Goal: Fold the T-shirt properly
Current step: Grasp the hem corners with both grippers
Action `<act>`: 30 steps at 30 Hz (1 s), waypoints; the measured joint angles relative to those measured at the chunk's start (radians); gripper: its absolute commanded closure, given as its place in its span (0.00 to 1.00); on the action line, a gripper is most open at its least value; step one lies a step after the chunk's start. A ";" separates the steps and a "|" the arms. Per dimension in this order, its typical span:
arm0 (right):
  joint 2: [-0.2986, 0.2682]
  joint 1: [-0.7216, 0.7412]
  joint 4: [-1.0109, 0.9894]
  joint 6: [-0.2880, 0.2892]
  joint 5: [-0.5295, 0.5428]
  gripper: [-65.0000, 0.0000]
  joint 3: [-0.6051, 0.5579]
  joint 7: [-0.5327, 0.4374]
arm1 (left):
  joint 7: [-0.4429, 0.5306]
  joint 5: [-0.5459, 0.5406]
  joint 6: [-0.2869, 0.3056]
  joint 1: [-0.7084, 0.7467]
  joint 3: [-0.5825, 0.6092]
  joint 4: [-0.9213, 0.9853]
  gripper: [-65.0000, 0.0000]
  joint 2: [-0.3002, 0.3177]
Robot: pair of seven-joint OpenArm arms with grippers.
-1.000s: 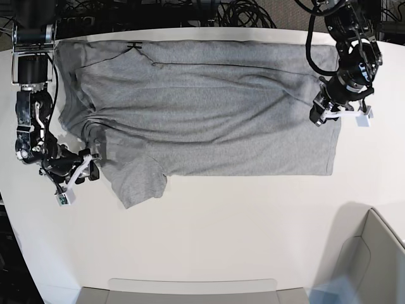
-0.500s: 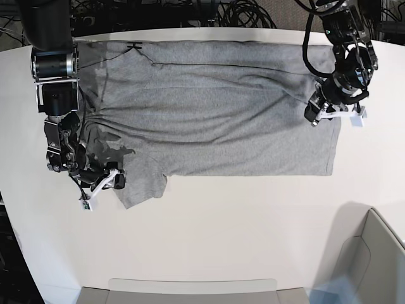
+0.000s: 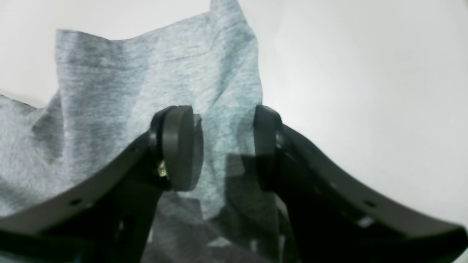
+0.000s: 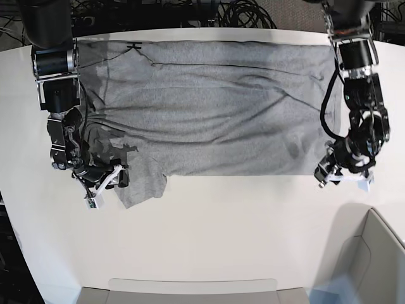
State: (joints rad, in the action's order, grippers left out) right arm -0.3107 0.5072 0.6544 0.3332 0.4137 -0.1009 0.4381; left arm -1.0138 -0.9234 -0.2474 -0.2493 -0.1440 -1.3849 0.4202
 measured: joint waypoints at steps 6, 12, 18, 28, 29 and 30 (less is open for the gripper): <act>0.001 -0.008 0.000 0.000 0.000 0.59 0.000 -0.006 | 0.131 -0.005 -0.003 -0.171 0.233 0.317 0.65 0.116; -0.002 -0.063 0.080 0.000 -0.001 0.59 0.004 -0.013 | 0.246 -0.013 0.002 -0.216 0.373 0.441 0.65 0.168; -0.002 -0.064 0.082 0.000 0.000 0.59 0.005 -0.012 | 0.261 -0.012 0.082 -0.209 0.373 0.524 0.65 0.169; -0.002 -0.067 0.084 0.000 -0.001 0.59 0.005 -0.013 | 0.322 -0.012 0.156 -0.225 0.364 0.608 0.65 0.139; -0.002 -0.067 0.084 0.000 0.000 0.59 0.005 -0.013 | 0.346 -0.013 0.159 -0.232 0.364 0.633 0.65 0.133; -0.002 -0.067 0.084 0.000 0.001 0.59 0.005 -0.013 | 0.364 -0.012 0.159 -0.235 0.362 0.645 0.65 0.127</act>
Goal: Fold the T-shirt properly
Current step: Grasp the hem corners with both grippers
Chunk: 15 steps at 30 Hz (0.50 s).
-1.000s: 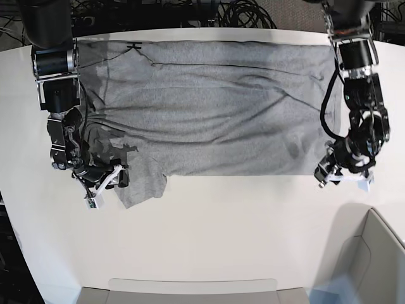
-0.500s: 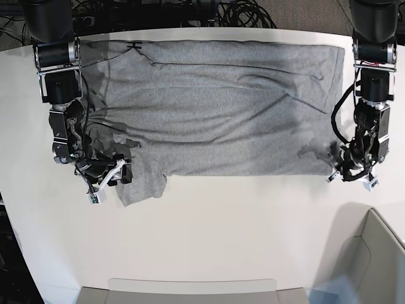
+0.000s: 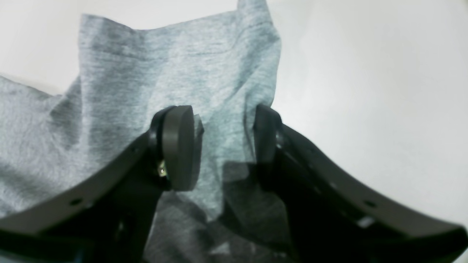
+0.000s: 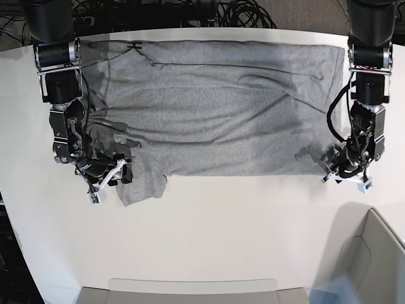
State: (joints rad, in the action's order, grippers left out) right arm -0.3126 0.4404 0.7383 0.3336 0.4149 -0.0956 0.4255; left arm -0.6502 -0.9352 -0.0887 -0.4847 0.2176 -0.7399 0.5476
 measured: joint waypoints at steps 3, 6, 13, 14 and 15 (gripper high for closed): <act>0.000 0.000 0.000 0.000 0.000 0.59 0.000 0.000 | 0.008 0.001 0.000 0.002 0.000 0.002 0.65 -0.011; 0.000 0.000 0.000 0.000 0.000 0.59 0.000 0.000 | 0.021 0.005 0.000 0.002 0.000 0.002 0.65 -0.018; 0.000 0.000 0.001 0.000 -0.002 0.59 0.000 0.003 | -0.026 0.001 0.008 0.115 -0.006 -0.167 0.65 -0.016; 0.000 -0.001 0.001 0.000 0.000 0.59 0.000 0.000 | -0.020 0.001 0.011 0.136 -0.006 -0.177 0.65 -0.016; 0.000 -0.002 0.001 0.000 -0.001 0.59 0.000 0.000 | -0.005 -0.001 0.017 0.146 -0.006 -0.178 0.65 -0.016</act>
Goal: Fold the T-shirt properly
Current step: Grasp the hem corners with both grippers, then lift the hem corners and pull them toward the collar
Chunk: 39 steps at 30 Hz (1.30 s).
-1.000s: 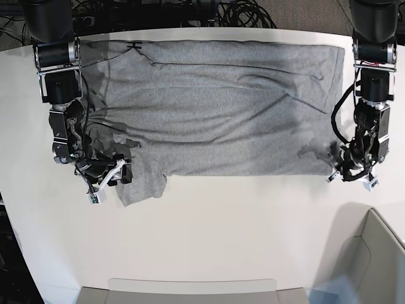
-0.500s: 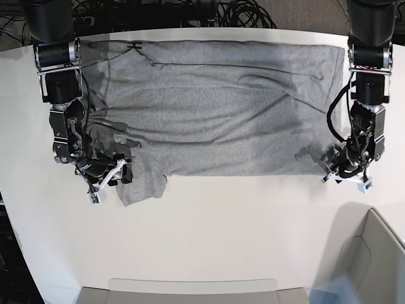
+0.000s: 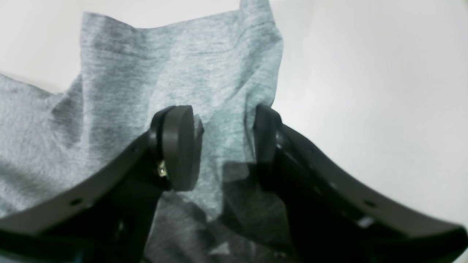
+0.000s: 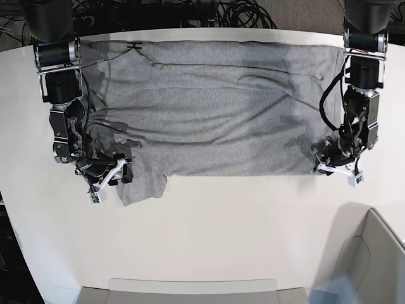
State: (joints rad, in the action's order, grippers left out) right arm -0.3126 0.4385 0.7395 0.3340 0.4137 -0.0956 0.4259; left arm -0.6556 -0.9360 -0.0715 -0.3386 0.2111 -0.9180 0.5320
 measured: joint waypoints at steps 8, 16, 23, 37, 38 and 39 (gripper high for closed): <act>0.003 0.002 0.000 0.000 0.001 0.59 0.000 0.005 | 0.005 0.002 -0.006 0.020 0.000 -0.005 0.65 -0.009; 0.003 0.002 0.000 0.000 0.000 0.59 0.000 0.006 | 0.005 0.005 -0.006 0.023 0.000 -0.004 0.65 -0.014; 0.003 0.002 0.000 0.000 0.000 0.59 0.000 0.006 | 0.005 0.005 -0.006 0.023 0.000 -0.004 0.65 -0.014; 0.023 0.005 -0.001 -0.001 -0.002 0.59 -0.002 0.006 | 0.009 0.005 -0.006 0.032 0.000 -0.003 0.65 -0.016; 0.023 0.005 -0.001 -0.001 -0.002 0.59 -0.002 0.006 | 0.009 0.005 -0.006 0.032 0.000 -0.003 0.65 -0.016; 0.023 0.005 -0.001 -0.001 -0.002 0.59 -0.002 0.006 | 0.009 0.005 -0.006 0.031 0.000 -0.003 0.65 -0.016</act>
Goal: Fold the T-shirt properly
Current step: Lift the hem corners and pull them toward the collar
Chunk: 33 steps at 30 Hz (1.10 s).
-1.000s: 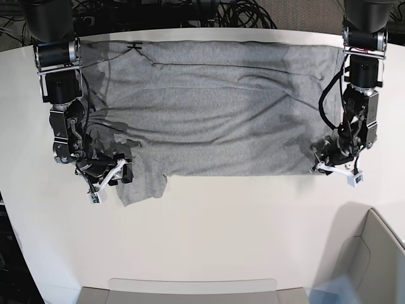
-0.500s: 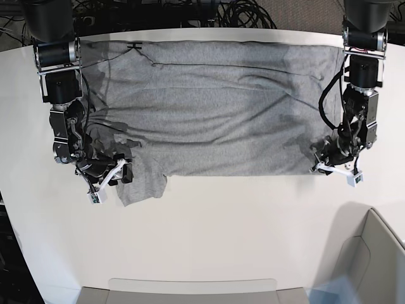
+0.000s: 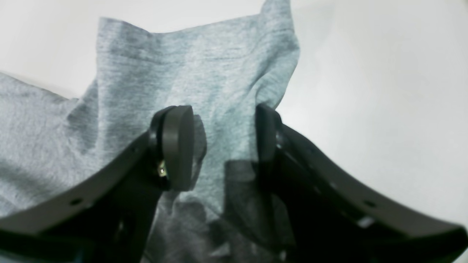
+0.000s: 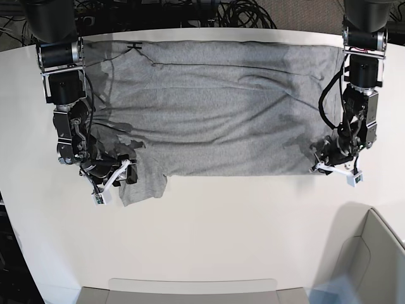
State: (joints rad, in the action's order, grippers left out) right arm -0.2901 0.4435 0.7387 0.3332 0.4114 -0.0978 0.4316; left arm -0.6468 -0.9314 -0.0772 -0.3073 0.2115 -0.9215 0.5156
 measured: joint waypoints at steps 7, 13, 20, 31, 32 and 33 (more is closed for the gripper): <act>0.000 0.000 0.000 0.000 0.000 0.59 0.000 0.000 | 0.000 0.000 0.000 0.000 0.000 0.000 0.65 0.000; 0.000 0.000 0.000 0.000 0.000 0.59 0.000 0.000 | 0.001 0.001 0.000 0.000 0.000 0.000 0.65 -0.017; -0.014 0.012 0.003 -0.015 -0.007 0.85 -0.131 -0.038 | 0.000 0.000 0.000 0.000 0.000 0.000 0.81 -0.018; -0.004 0.005 0.055 -0.008 -0.004 1.00 -0.142 0.019 | -0.005 -0.011 0.007 0.019 0.001 -0.005 1.00 -0.023; -0.006 0.001 0.076 -0.008 -0.011 1.00 -0.145 0.024 | -0.006 -0.010 0.003 0.020 0.000 -0.016 1.00 -0.023; -0.012 -0.001 0.095 -0.007 -0.011 1.00 -0.149 0.033 | -0.009 -0.009 -0.006 0.022 0.000 -0.035 1.00 -0.022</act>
State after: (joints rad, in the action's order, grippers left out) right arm -0.3019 0.4423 0.8333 0.3260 0.4004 -0.2466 0.4648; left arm -0.6556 -0.9401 -0.0834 -0.2852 0.2111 -0.9569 0.4934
